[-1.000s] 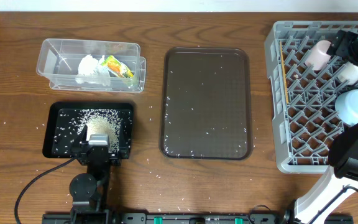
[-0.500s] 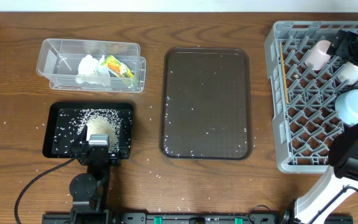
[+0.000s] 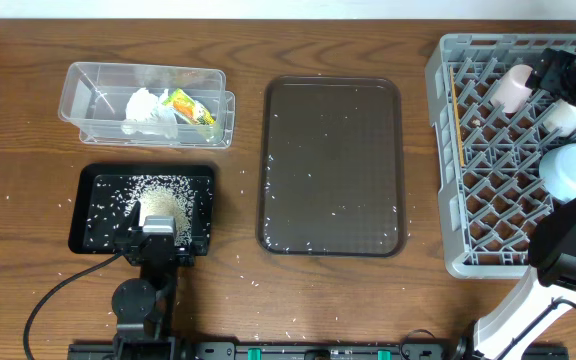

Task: Sort waste into correct bins and load items into the dishwasher rack

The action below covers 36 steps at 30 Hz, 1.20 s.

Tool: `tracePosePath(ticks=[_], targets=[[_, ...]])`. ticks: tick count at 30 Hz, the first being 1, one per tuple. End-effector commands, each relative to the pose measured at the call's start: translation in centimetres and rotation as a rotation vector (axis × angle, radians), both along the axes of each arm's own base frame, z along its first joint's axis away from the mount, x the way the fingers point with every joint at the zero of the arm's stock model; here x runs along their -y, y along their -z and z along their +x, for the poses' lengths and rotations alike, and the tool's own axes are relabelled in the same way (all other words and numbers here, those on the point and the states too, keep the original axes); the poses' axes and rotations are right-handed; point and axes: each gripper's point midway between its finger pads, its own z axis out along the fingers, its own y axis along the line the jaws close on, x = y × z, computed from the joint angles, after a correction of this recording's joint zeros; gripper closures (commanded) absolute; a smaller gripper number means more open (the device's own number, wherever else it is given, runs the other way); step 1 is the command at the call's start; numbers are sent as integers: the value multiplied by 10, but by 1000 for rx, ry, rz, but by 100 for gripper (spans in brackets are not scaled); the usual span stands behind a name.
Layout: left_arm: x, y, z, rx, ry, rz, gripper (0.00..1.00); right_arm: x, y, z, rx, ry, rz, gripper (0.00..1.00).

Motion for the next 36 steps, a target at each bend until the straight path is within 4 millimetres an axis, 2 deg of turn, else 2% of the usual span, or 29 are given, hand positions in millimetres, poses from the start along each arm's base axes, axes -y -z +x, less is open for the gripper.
tracePosePath(ticks=[1, 9, 13, 16, 21, 25, 29, 31, 33, 36], targets=[[-3, 15, -1, -51, -16, 15, 4, 0, 1, 1, 2, 10, 4, 1], [-3, 15, -1, -51, -16, 15, 4, 1, 1, 1, 2, 11, 4, 1], [-3, 15, -1, -51, -16, 15, 4, -5, -15, -1, 32, 0, -5, 1], [-3, 15, -1, -51, -16, 15, 4, -22, -48, -3, 98, -33, -23, 1], [-3, 15, -1, -51, -16, 15, 4, -84, -122, -12, 263, -160, -52, 1], [-3, 15, -1, -51, -16, 15, 4, -132, -182, -38, 410, -262, -61, 1], [-3, 15, -1, -51, -16, 15, 4, -166, -234, -73, 549, -345, -58, 1], [-3, 15, -1, -51, -16, 15, 4, -176, -251, -92, 595, -373, -55, 1], [-3, 15, -1, -51, -16, 15, 4, -178, -261, -110, 613, -386, -59, 1], [-3, 15, -1, -51, -16, 15, 4, -183, -261, -136, 595, -418, -25, 1]])
